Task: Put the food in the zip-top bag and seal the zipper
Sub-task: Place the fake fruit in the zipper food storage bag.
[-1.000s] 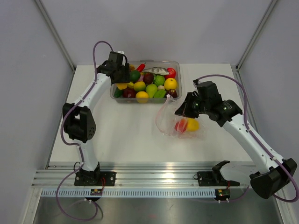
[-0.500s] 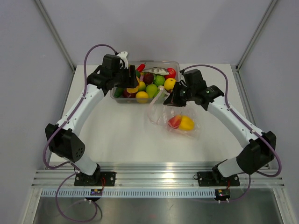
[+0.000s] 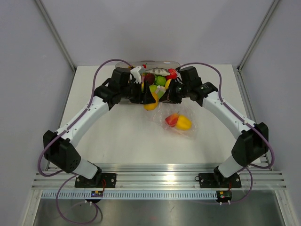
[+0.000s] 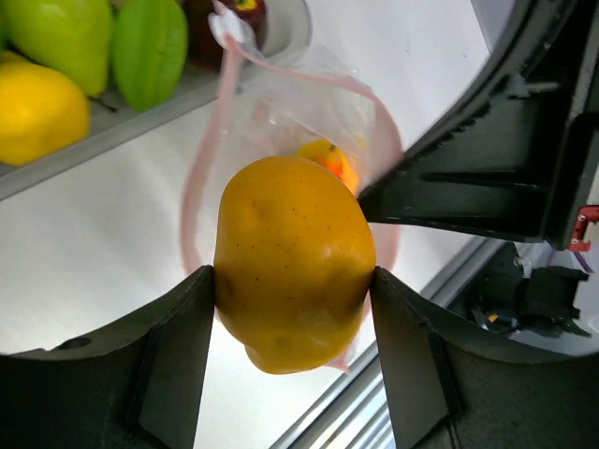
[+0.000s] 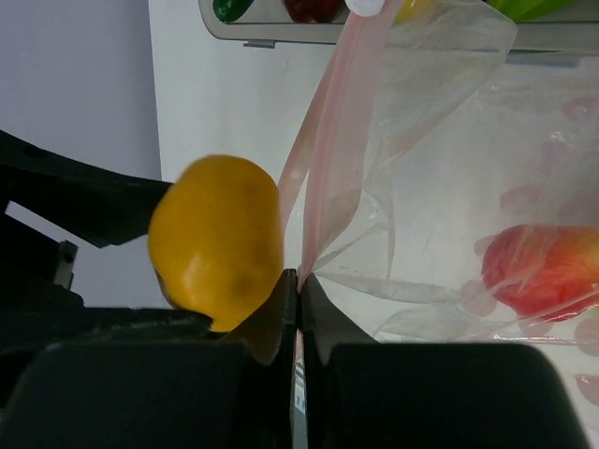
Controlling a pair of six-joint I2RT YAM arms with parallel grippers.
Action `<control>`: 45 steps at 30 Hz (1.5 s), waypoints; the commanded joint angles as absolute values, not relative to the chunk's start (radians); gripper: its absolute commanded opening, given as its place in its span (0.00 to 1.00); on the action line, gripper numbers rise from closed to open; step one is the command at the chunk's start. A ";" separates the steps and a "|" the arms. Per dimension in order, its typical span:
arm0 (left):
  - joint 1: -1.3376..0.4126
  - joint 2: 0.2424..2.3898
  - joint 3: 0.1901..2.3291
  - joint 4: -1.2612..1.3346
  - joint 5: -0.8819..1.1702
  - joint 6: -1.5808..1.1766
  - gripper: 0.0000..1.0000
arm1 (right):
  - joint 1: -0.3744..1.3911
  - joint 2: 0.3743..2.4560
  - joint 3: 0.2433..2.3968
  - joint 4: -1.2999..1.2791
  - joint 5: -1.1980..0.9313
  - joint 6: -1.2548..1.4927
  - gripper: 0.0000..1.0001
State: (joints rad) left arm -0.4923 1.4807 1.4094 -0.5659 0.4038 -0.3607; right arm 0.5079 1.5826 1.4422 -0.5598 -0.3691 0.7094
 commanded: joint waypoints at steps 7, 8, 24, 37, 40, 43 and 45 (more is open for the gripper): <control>-0.594 1.566 1.427 -0.465 0.433 -0.428 0.42 | 0.520 1.445 1.385 -0.489 -0.422 0.749 0.05; -0.600 1.569 1.431 -0.465 0.436 -0.428 0.48 | 0.519 1.431 1.375 -0.486 -0.420 0.755 0.05; -0.618 1.476 1.534 -0.618 0.638 -0.307 0.99 | 0.520 1.235 1.256 -0.644 -0.241 0.716 0.06; -0.454 1.524 1.638 -0.701 0.157 -0.269 0.99 | 0.518 0.950 1.190 -0.902 -0.025 0.667 0.07; -0.454 1.667 1.796 -0.822 -0.042 -0.187 0.99 | 0.520 0.934 1.204 -0.919 -0.029 0.667 0.06; -0.451 1.767 1.883 -0.807 -0.155 -0.158 0.99 | 0.518 0.930 1.210 -0.916 -0.031 0.667 0.07; -0.448 1.837 1.946 -0.818 -0.173 -0.147 0.99 | 0.517 0.942 1.216 -0.910 -0.032 0.663 0.07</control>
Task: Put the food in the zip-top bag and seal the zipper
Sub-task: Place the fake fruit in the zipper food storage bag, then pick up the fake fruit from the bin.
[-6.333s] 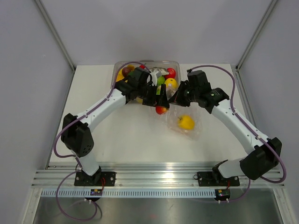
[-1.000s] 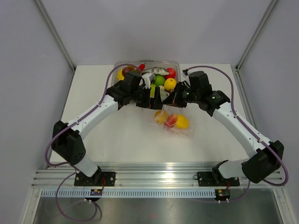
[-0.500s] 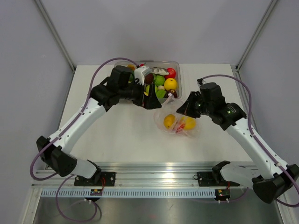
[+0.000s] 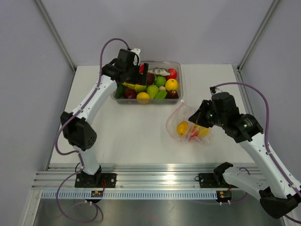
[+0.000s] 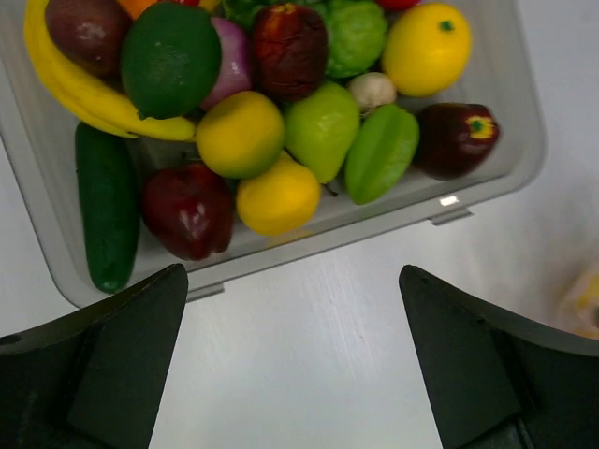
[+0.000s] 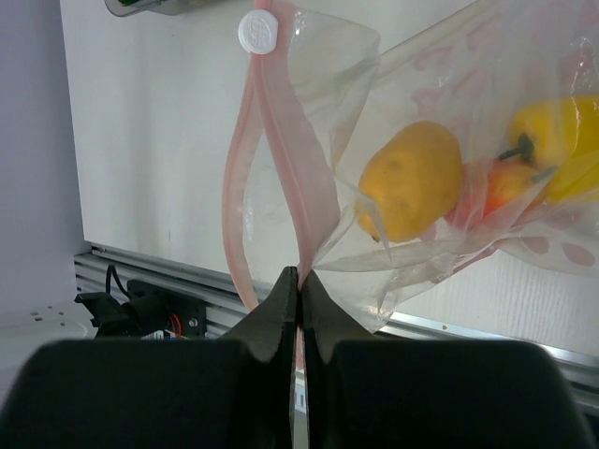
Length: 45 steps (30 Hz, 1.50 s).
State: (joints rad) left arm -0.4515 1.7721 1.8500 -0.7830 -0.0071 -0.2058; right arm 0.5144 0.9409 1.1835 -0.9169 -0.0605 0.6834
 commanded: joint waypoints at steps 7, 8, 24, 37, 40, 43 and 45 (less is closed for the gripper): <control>-0.448 2.091 2.177 -0.752 -0.068 -0.172 0.95 | 0.518 0.996 1.224 -0.877 -0.061 0.655 0.06; -0.449 2.124 2.186 -0.733 -0.063 -0.172 0.93 | 0.518 1.000 1.224 -0.871 -0.064 0.657 0.06; -0.449 2.425 2.375 -0.505 -0.130 -0.123 0.94 | 0.520 1.035 1.216 -0.848 -0.100 0.657 0.06; -0.453 2.488 2.385 -0.500 -0.104 -0.141 0.79 | 0.520 1.071 1.207 -0.821 -0.114 0.646 0.06; -0.453 2.467 2.373 -0.506 -0.091 -0.138 0.77 | 0.518 1.066 1.203 -0.818 -0.114 0.650 0.07; -0.453 2.419 2.346 -0.515 -0.087 -0.143 0.56 | 0.518 1.063 1.203 -0.811 -0.117 0.657 0.06; -0.456 2.376 2.300 -0.517 -0.086 -0.144 0.45 | 0.520 1.063 1.201 -0.807 -0.117 0.660 0.06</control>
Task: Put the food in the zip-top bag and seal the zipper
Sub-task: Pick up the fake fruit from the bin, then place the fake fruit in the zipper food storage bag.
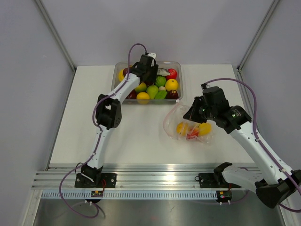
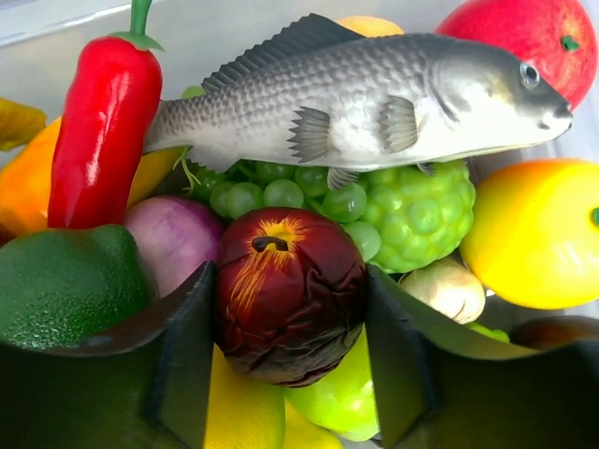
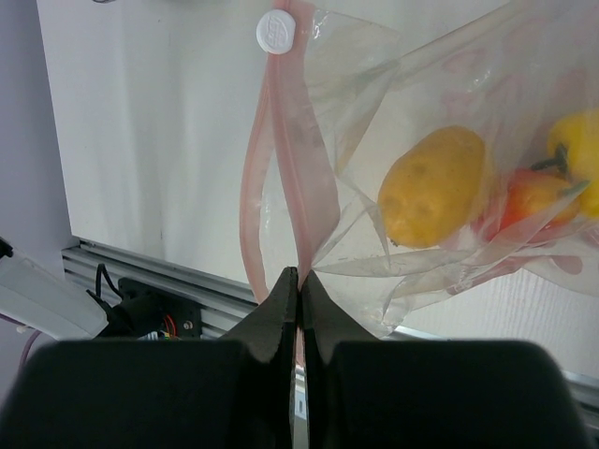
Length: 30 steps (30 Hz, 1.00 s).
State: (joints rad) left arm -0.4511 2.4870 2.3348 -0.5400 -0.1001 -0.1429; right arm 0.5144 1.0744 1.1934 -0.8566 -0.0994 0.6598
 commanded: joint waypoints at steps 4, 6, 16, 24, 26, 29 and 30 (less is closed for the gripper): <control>-0.459 2.235 2.197 -0.518 -0.075 -0.144 0.38 | 0.518 1.071 1.189 -0.784 -0.115 0.661 0.07; -0.460 2.130 2.139 -0.506 -0.010 -0.150 0.38 | 0.518 1.087 1.184 -0.760 -0.115 0.666 0.07; -0.552 1.663 1.712 -0.475 0.207 -0.186 0.32 | 0.517 1.198 1.200 -0.658 -0.144 0.683 0.06; -0.690 1.445 1.418 -0.365 0.374 -0.371 0.30 | 0.518 1.192 1.212 -0.641 -0.155 0.698 0.06; -0.709 1.419 1.347 -0.313 0.364 -0.422 0.30 | 0.520 1.184 1.213 -0.640 -0.161 0.703 0.06; -0.741 1.411 1.263 -0.195 0.385 -0.495 0.29 | 0.518 1.164 1.210 -0.614 -0.217 0.709 0.06; -0.755 1.417 1.261 -0.192 0.382 -0.503 0.29 | 0.518 1.158 1.207 -0.604 -0.231 0.709 0.07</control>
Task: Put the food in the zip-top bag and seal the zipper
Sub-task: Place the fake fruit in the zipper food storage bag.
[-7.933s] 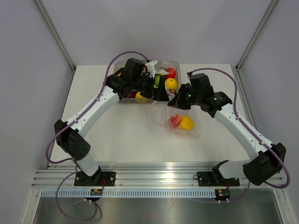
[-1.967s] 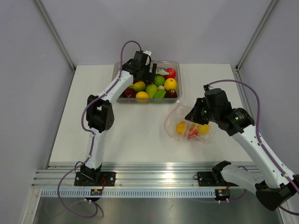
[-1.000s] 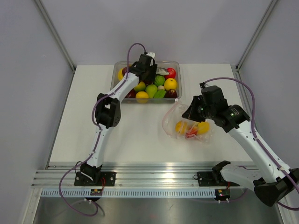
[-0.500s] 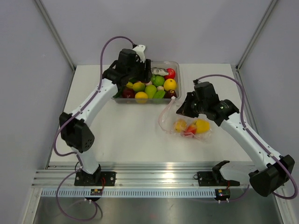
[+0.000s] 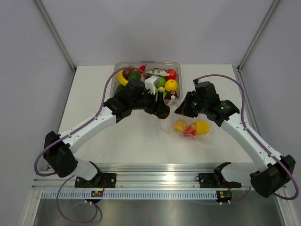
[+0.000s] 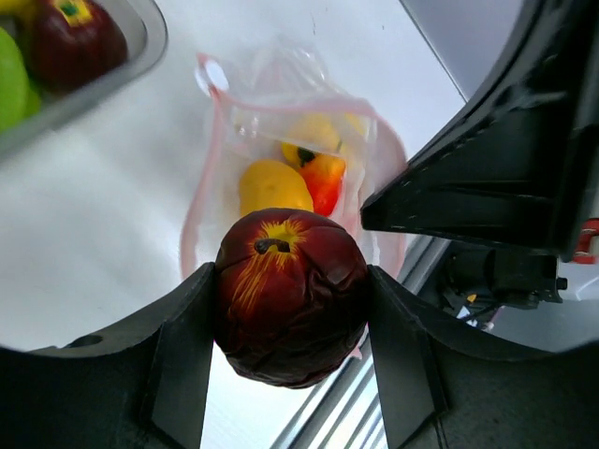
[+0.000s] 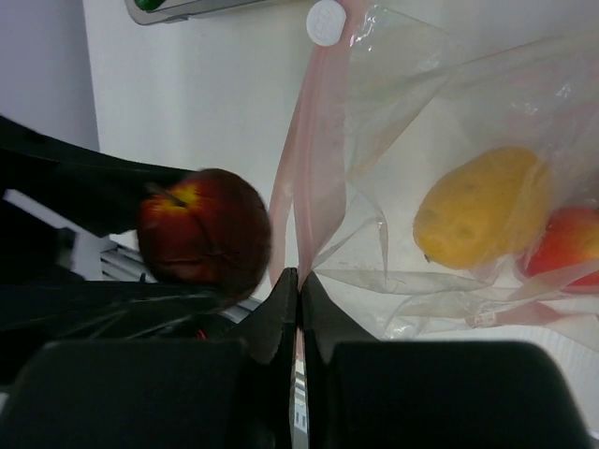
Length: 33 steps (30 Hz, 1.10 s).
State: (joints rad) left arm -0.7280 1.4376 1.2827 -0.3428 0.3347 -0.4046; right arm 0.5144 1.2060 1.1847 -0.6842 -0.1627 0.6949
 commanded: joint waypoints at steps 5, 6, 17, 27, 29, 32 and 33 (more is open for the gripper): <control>-0.785 1.469 1.244 -0.141 0.387 -0.544 0.29 | 0.519 1.115 1.171 -0.537 -0.296 0.761 0.07; -0.790 1.482 1.250 -0.141 0.377 -0.546 0.29 | 0.520 1.111 1.160 -0.526 -0.307 0.770 0.07; -0.837 1.569 1.387 -0.271 0.374 -0.473 0.99 | 0.518 1.014 1.094 -0.512 -0.334 0.810 0.08; -0.851 1.431 1.407 -0.544 0.368 -0.215 0.85 | 0.517 1.006 1.085 -0.564 -0.296 0.793 0.08; -0.851 1.352 1.376 -0.568 0.365 -0.184 0.79 | 0.517 1.011 1.089 -0.569 -0.293 0.793 0.08; -0.842 1.269 1.318 -0.568 0.361 -0.163 0.72 | 0.517 1.020 1.104 -0.580 -0.293 0.784 0.08; -0.839 1.218 1.307 -0.568 0.348 -0.161 0.69 | 0.517 1.022 1.108 -0.584 -0.293 0.785 0.08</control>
